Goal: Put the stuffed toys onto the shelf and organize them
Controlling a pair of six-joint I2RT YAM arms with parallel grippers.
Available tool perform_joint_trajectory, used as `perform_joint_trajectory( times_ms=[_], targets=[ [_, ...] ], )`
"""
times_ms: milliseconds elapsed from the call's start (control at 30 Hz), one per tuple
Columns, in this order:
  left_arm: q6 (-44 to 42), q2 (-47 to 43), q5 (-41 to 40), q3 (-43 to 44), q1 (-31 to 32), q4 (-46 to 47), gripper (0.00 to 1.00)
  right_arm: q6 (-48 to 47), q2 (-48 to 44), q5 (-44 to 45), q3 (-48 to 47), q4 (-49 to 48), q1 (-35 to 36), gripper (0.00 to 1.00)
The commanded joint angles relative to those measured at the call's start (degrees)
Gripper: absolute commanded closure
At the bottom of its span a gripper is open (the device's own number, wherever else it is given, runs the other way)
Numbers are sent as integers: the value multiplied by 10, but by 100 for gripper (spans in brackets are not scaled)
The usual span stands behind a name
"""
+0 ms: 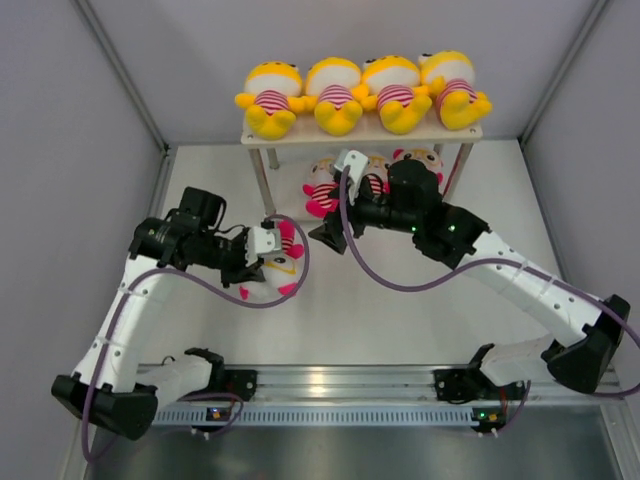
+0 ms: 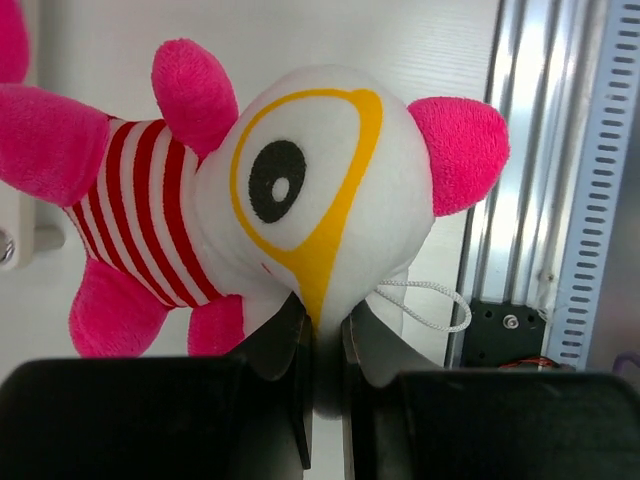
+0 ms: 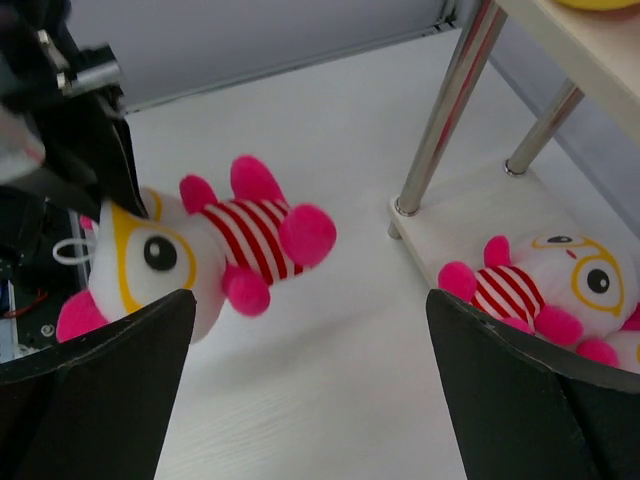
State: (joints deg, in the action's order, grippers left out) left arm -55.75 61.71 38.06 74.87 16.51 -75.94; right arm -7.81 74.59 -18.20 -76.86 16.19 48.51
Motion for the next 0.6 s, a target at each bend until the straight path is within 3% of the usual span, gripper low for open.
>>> perform_joint_trajectory(
  times_ms=[0, 200, 400, 567],
  targets=[
    [-37, 26, 72, 25, 50, -106, 100, -2, 47, 12, -65, 47, -10, 1],
    [-32, 36, 84, 16, 119, -106, 100, 39, 69, -3, -40, 54, -33, 1],
    [-33, 32, 98, 27, 137, -107, 100, 80, 86, -82, -8, 39, -33, 2],
    [-38, 35, 73, 33, 139, -105, 100, 151, 99, -128, 22, 13, -23, 10]
  ],
)
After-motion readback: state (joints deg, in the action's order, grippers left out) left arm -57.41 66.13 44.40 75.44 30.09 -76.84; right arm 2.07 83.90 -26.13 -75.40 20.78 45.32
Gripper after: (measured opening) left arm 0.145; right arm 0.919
